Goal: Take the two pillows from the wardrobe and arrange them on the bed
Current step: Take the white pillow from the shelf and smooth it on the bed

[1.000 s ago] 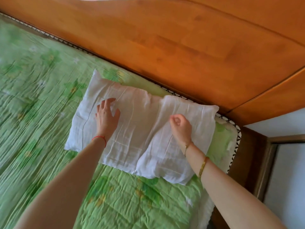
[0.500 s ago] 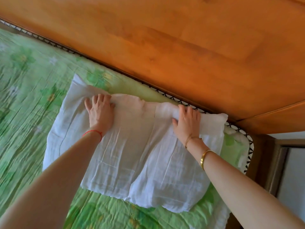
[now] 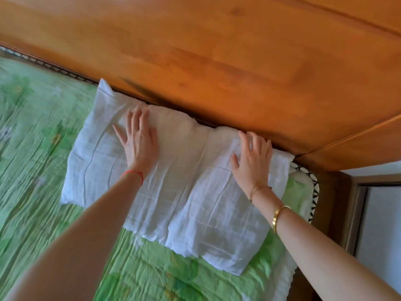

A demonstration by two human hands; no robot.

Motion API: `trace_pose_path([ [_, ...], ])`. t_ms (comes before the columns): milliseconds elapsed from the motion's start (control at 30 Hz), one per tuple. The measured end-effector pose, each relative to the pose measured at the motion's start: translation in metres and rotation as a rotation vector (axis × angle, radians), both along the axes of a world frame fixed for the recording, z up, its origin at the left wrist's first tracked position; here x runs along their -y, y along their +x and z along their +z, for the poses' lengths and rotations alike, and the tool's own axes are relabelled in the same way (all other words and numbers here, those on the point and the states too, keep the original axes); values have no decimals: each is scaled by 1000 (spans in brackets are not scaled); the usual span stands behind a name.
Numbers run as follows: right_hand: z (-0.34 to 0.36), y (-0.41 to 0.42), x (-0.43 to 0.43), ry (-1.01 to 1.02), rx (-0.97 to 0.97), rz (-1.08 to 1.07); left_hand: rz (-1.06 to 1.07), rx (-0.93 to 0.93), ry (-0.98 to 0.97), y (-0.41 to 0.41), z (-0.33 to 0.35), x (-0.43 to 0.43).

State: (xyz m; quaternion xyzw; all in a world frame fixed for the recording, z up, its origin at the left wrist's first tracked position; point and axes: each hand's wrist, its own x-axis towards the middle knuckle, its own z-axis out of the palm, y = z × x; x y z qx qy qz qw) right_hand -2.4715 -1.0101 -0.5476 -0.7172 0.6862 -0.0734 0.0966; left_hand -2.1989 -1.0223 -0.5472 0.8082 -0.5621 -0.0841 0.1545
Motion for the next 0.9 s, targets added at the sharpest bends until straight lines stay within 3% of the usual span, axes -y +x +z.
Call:
trace_pose_path([
  [133, -2, -16, -43, 19, 166, -20, -166, 21, -43, -16, -2, -52],
  [267, 3, -22, -100, 132, 174, 47, -395, 63, 44, -34, 1, -114],
  [367, 7, -20, -140, 140, 151, 178, -327, 39, 89, -42, 0, -156],
  [467, 2, -14, -175, 205, 84, 350, -318, 50, 160, -49, -4, -191],
  [600, -9, -2, -201, 423, -167, 482, -362, 70, 421, -61, -13, -217],
  [733, -7, -1, -201, 225, -266, 467, -331, 107, 531, -59, -12, -213],
  [833, -3, -12, -192, 40, -181, 499, -359, 127, 560, -52, -5, -208],
  [900, 1, -24, -189, 55, -140, 532, -384, 119, 563, -50, -1, -209],
])
